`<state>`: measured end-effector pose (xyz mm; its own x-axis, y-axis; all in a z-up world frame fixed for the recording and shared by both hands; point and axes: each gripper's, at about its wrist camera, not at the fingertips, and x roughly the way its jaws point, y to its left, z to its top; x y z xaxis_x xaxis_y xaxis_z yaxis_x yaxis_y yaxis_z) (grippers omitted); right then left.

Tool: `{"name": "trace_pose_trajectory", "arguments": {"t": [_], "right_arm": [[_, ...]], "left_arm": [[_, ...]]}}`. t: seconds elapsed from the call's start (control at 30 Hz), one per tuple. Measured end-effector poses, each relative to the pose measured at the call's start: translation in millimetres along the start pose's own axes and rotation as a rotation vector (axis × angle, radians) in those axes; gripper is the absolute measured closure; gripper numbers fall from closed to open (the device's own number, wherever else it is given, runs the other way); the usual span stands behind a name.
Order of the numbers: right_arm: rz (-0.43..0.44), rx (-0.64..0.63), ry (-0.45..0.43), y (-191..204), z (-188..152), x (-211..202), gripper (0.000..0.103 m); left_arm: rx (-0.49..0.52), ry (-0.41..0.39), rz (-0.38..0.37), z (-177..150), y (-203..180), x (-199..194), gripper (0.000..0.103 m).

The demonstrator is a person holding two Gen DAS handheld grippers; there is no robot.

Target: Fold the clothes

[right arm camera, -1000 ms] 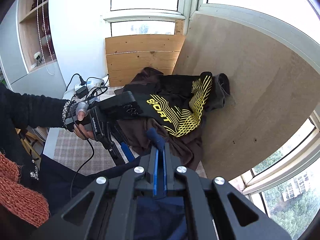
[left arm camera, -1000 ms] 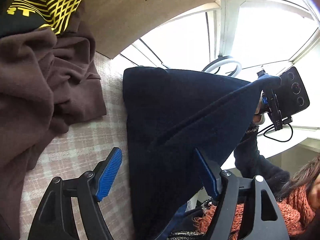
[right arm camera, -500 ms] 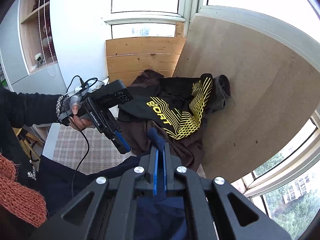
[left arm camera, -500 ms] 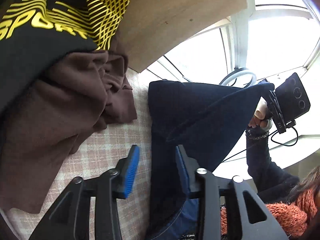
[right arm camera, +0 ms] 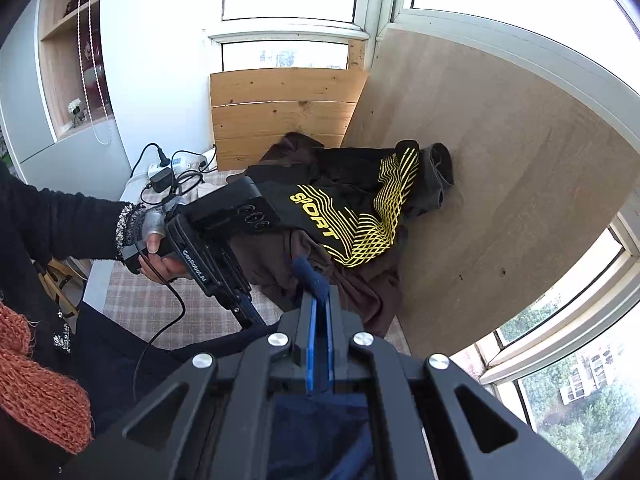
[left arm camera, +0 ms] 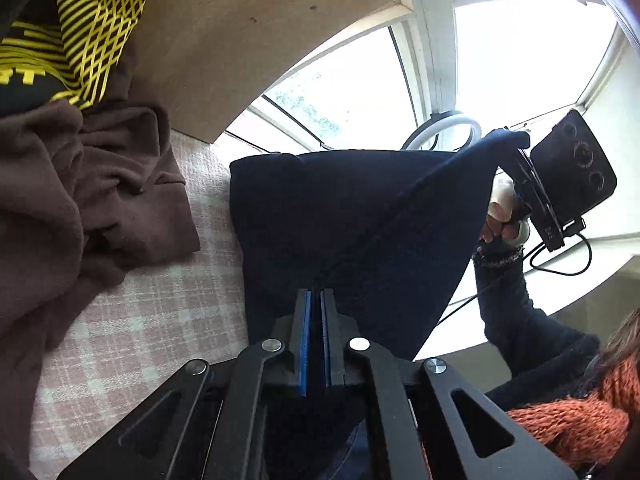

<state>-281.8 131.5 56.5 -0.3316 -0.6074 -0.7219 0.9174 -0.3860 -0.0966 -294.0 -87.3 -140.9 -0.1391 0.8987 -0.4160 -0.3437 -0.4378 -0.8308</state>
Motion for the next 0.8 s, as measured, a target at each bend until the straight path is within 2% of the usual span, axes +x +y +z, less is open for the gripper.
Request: {"name": "trace_pose_trajectory", "arguments": {"t": [0.07,0.17,0.3,0.33,0.4,0.47,0.53,0.57,0.63,0.67,0.7,0.77,0.8], "right_arm": [[-0.007,0.013,0.001,-4,0,6,0.099],[-0.015,0.030,0.007,-12,4,26,0.099],[-0.032,0.013,0.011,-17,20,84,0.099],[-0.025,0.017,0.011,-20,26,102,0.099],[0.016,0.058,0.005,-28,39,141,0.099],[0.045,0.069,0.022,-30,51,187,0.099],[0.066,0.088,0.116,-32,58,238,0.093],[0.055,0.105,0.171,-34,60,257,0.093],[0.050,0.138,0.211,-37,64,264,0.093],[0.055,0.147,0.192,-40,65,254,0.092],[0.048,0.146,0.159,-45,60,234,0.088],[0.022,0.135,0.093,-56,47,192,0.064],[-0.014,0.121,0.097,-61,33,176,0.047]], "left_arm": [[0.025,-0.032,0.121,-1,-6,-23,0.099],[0.037,-0.099,0.261,-2,-9,-65,0.099],[0.078,-0.154,0.453,-13,-14,-108,0.099],[0.085,-0.154,0.497,-17,-15,-112,0.099],[0.083,-0.153,0.537,-26,-10,-117,0.099],[0.034,-0.123,0.604,-32,11,-113,0.099],[-0.015,-0.093,0.670,-38,31,-110,0.099],[-0.040,-0.078,0.704,-41,41,-108,0.099],[-0.082,-0.039,0.800,-44,61,-106,0.103],[-0.088,-0.027,0.813,-46,65,-109,0.103],[-0.101,-0.034,0.798,-47,66,-114,0.103],[-0.106,-0.069,0.787,-46,60,-129,0.103],[-0.071,-0.075,0.792,-40,51,-131,0.103]]}}
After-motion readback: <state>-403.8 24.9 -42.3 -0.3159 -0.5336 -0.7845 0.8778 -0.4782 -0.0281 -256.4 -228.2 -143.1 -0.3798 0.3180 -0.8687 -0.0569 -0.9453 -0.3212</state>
